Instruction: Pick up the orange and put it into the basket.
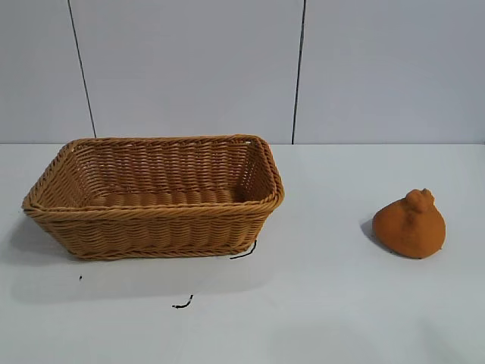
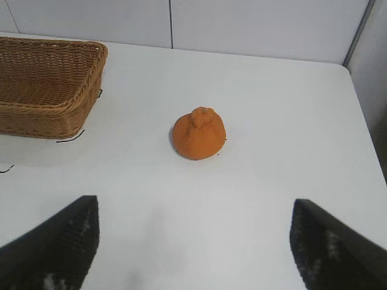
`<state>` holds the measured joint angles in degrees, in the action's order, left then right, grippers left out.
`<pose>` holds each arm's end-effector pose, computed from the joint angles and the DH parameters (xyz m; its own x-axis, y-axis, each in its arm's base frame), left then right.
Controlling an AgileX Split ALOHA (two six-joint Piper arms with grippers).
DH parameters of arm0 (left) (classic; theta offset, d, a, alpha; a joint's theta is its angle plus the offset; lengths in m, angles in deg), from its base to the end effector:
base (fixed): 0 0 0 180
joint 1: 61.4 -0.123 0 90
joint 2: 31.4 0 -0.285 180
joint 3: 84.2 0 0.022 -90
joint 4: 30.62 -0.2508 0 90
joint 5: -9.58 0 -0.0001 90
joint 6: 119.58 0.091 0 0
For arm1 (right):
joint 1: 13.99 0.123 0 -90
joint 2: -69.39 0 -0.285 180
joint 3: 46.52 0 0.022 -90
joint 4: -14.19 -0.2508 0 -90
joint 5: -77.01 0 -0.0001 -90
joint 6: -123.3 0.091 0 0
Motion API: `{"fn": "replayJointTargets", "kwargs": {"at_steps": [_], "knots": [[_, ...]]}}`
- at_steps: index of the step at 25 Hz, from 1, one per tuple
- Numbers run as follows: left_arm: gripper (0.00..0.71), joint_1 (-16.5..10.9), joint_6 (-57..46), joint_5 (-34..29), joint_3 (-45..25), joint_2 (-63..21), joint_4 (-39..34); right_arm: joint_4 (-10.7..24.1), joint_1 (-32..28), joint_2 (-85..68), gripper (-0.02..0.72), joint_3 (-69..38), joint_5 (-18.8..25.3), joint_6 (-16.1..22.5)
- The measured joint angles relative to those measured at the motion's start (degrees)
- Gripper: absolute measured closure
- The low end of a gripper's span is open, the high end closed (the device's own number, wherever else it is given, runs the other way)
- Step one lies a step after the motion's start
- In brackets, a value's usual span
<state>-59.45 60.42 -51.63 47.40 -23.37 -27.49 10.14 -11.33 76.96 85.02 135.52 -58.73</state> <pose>-0.0050 -0.0042 0.2776 -0.4649 -0.0105 -0.8853 0.0642 0.9969 -0.0455 -0.0044 0.0053 0.2812 -0.4140 -0.0177 -0.9101 -0.1004 0.9946 0.0264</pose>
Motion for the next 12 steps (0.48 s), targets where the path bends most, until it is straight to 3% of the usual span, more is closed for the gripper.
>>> {"fn": "replayJointTargets", "kwargs": {"at_steps": [7,12], "knots": [[0.071,0.0,0.0,0.0,0.0,0.0,0.0,1.4,0.0,0.5,0.092,0.6,-1.8,0.0],[0.071,0.0,0.0,0.0,0.0,0.0,0.0,2.1,0.0,14.0,0.092,4.2,-3.1,0.6]]}}
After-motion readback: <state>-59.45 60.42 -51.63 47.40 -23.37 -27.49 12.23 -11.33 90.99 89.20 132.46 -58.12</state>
